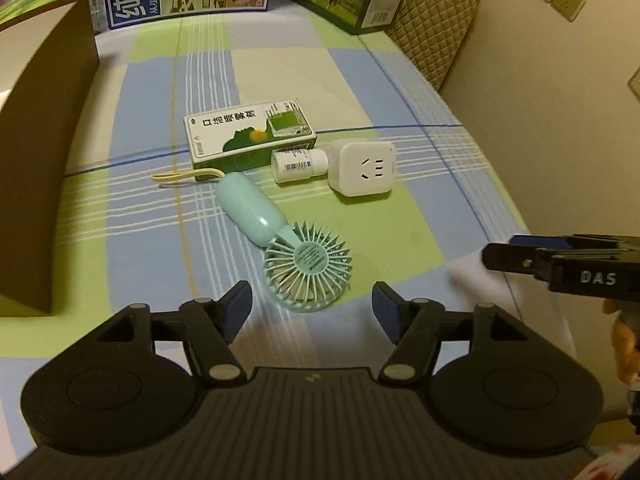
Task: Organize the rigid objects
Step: 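Grasp the mint-green fan with the left tool while the right tool grasps the white power strip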
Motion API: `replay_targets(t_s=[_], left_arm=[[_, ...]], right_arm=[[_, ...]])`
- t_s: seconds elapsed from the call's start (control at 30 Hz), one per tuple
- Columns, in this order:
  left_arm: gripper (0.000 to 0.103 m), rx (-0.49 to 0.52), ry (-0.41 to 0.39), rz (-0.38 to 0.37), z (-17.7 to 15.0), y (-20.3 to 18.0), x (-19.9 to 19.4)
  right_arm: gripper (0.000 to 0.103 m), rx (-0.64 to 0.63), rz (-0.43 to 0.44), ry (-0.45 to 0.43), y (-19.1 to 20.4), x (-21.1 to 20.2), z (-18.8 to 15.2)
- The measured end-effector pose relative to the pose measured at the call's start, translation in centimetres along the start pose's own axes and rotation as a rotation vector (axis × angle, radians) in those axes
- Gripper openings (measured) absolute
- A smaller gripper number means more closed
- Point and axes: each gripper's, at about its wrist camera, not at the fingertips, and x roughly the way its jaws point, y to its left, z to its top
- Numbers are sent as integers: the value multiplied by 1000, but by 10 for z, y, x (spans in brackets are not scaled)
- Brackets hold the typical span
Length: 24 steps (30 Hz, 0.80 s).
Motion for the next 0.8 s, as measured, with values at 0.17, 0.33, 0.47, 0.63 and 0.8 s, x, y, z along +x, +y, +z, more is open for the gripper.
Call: replay_targets(t_s=[0.17, 0.33, 0.47, 0.63, 0.8], left_arm=[[63, -10, 45, 40, 3, -7, 27], [63, -33, 63, 67, 6, -9, 45], [63, -54, 61, 94, 11, -9, 55], [63, -60, 62, 123, 18, -8, 65], [62, -29, 45, 130, 17, -10, 64]], right_arm=[[50, 40, -43, 13, -26, 6, 5], [51, 67, -54, 22, -44, 9, 7], [52, 79, -58, 37, -50, 15, 8], [52, 80, -53, 56, -52, 22, 9], [53, 55, -35, 58, -48, 30, 12]])
